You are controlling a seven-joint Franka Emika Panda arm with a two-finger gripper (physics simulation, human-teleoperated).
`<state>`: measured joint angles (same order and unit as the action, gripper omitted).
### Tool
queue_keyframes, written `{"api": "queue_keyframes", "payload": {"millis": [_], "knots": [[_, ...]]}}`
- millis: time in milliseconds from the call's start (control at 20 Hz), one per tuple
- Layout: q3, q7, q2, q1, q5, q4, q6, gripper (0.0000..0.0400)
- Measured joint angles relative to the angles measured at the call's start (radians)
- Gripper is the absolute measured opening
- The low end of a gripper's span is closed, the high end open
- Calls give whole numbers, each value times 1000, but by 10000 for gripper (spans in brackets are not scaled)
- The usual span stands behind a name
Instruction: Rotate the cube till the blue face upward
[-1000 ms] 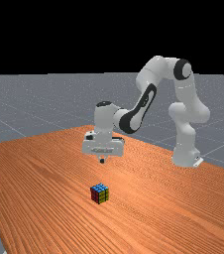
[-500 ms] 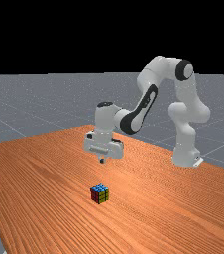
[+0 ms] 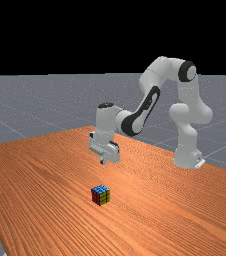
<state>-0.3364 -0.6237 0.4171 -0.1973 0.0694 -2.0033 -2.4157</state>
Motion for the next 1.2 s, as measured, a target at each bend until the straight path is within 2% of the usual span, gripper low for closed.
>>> {"api": "queue_keyframes", "payload": {"millis": [200,500,850,1200], "knots": [[-9,-88,19,-17,14,15,-2,0],[28,-79,125,12,69,140,6,0],[85,-83,197,-31,77,179,0,0],[104,-91,307,-2,111,315,3,0]]}}
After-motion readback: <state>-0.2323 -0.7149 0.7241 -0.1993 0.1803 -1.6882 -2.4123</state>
